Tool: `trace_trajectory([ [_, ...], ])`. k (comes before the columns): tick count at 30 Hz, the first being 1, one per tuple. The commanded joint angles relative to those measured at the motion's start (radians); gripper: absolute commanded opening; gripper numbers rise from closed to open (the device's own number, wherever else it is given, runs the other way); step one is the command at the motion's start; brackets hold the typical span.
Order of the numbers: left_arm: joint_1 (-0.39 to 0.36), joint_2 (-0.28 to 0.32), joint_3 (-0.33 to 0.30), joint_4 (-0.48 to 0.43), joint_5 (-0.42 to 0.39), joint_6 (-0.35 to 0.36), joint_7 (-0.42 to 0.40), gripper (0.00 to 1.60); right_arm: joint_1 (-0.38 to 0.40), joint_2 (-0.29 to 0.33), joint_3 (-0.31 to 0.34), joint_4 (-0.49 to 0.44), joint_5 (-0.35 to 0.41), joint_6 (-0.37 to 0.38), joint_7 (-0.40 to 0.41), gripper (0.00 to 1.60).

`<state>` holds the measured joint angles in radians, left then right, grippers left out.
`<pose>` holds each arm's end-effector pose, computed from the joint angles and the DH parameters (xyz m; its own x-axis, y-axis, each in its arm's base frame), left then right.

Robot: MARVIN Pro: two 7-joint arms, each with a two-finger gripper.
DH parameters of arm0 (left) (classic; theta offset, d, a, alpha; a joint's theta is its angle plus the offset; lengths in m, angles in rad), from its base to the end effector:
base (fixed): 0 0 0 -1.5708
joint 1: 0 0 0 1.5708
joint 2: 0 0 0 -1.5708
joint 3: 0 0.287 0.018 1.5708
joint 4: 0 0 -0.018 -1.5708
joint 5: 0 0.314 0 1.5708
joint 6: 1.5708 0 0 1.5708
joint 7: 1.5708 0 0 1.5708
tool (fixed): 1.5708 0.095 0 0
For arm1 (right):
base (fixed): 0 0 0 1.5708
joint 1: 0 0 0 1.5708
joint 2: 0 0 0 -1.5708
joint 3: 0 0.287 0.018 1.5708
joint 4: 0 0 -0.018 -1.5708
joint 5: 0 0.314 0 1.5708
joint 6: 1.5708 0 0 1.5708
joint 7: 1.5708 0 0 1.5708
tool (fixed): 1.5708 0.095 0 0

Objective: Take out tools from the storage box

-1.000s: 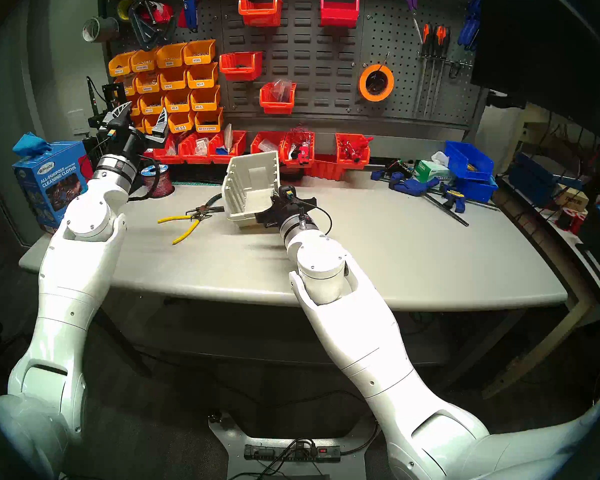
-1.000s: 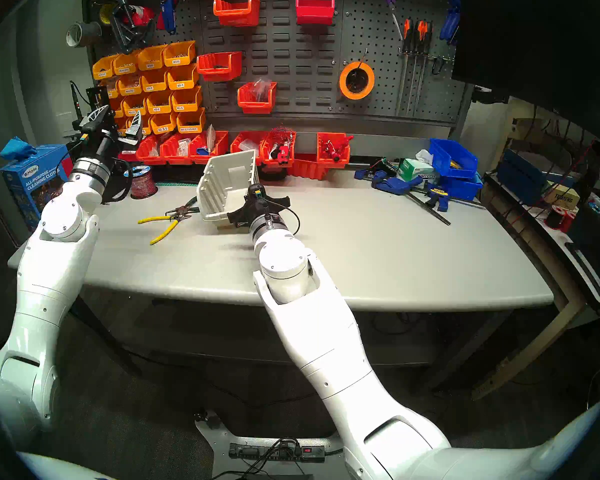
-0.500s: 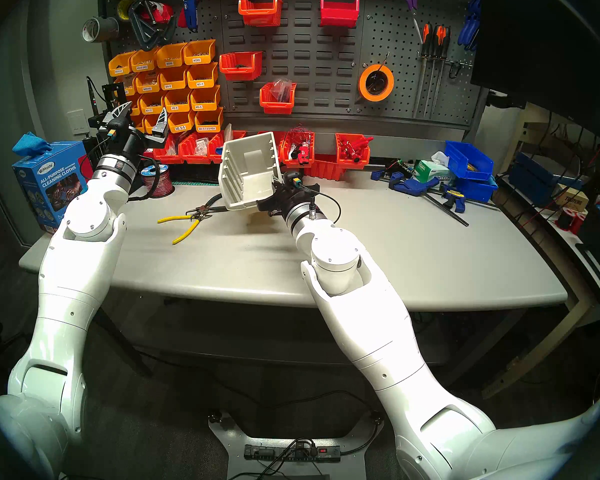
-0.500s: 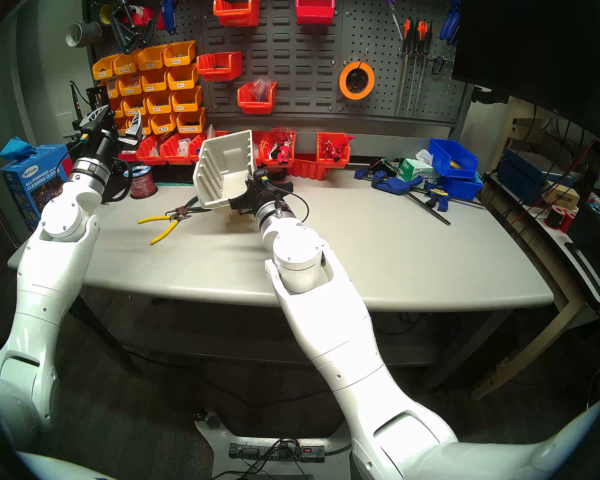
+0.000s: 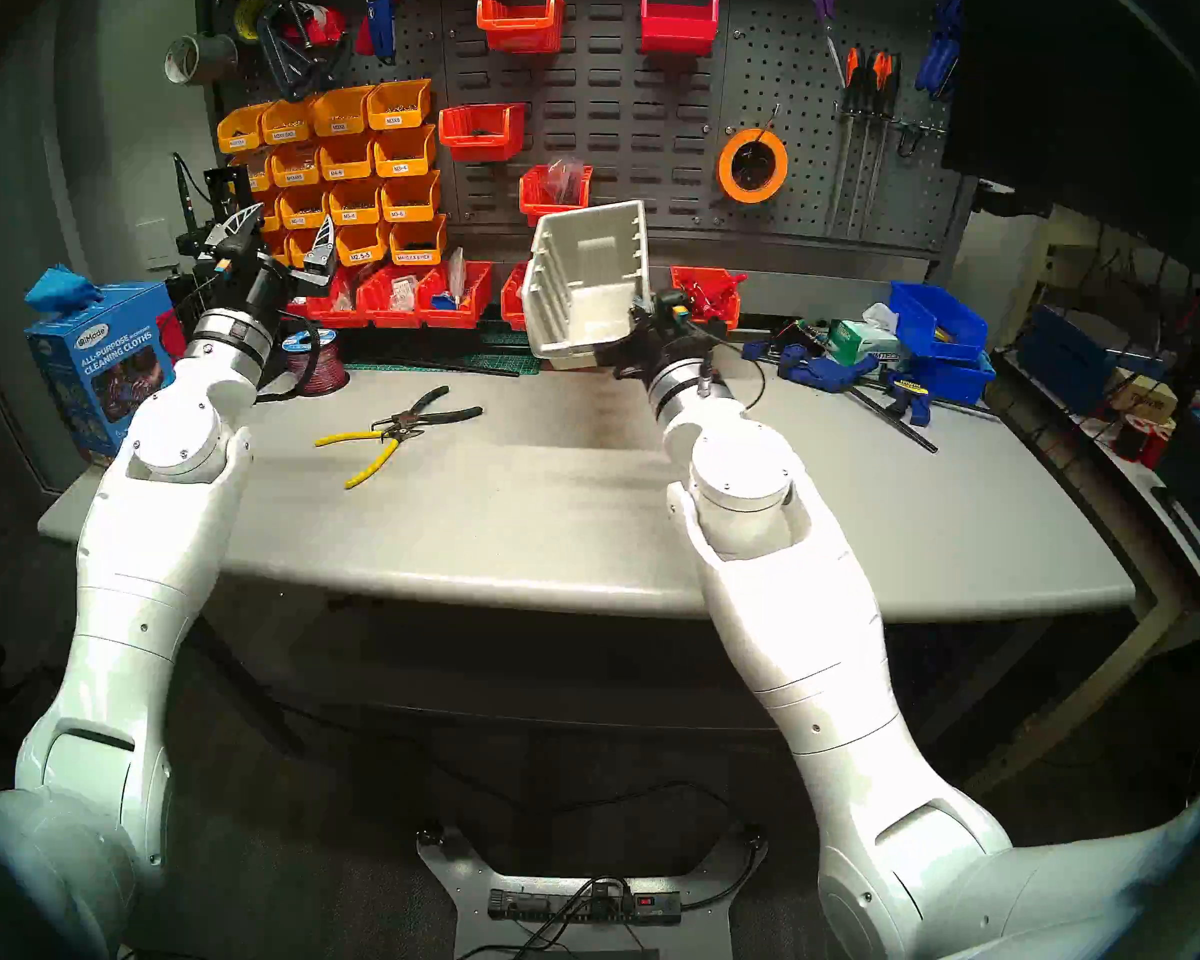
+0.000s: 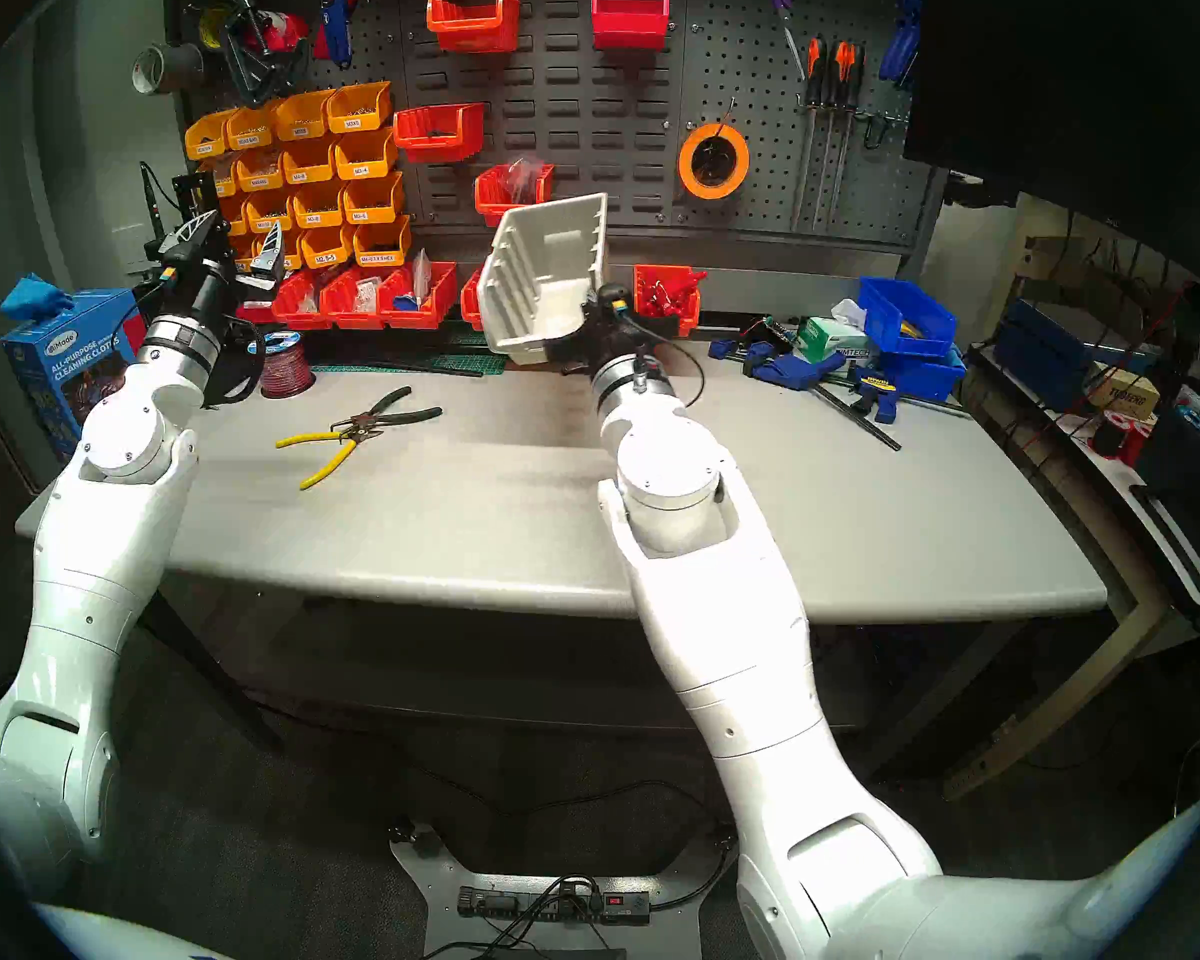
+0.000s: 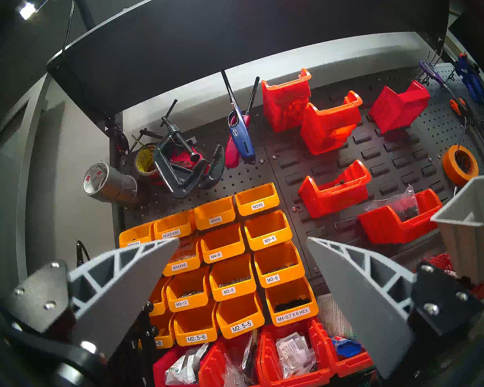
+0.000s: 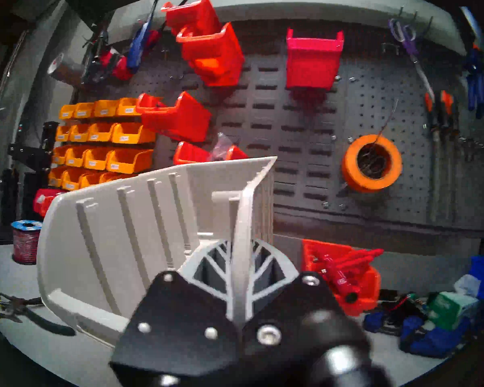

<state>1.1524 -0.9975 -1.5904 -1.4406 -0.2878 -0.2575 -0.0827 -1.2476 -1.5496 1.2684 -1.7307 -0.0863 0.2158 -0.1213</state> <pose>0.4965 0.1866 -0.0803 -0.5106 -0.2883 0.8100 0.0956 -0.9553 -0.2797 0.4713 0.1084 -0.1178 -0.2879 0.1182 0.9503 0.1214 -0.9798 0.1587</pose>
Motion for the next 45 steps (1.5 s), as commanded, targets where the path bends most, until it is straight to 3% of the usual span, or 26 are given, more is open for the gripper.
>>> trace_trajectory([
  [1,-0.013,0.002,-0.002,-0.007,0.002,-0.003,0.002,1.6,-0.036,0.068,0.078,-0.108,-0.043,0.024,-0.05,0.0],
  [12,-0.013,0.002,-0.001,-0.007,0.002,-0.004,0.002,1.6,-0.143,0.122,0.19,-0.23,-0.099,0.11,-0.122,0.0],
  [22,-0.013,0.002,-0.001,-0.007,0.001,-0.004,0.003,1.6,-0.284,0.163,0.335,-0.367,-0.105,0.19,-0.149,0.0],
  [31,-0.013,0.003,0.0,-0.007,0.002,-0.004,0.003,1.6,-0.351,0.163,0.45,-0.446,-0.095,0.253,-0.162,0.0],
  [45,-0.014,0.003,0.001,-0.007,0.002,-0.005,0.005,1.6,-0.363,0.083,0.489,-0.443,-0.055,0.296,-0.205,0.0],
])
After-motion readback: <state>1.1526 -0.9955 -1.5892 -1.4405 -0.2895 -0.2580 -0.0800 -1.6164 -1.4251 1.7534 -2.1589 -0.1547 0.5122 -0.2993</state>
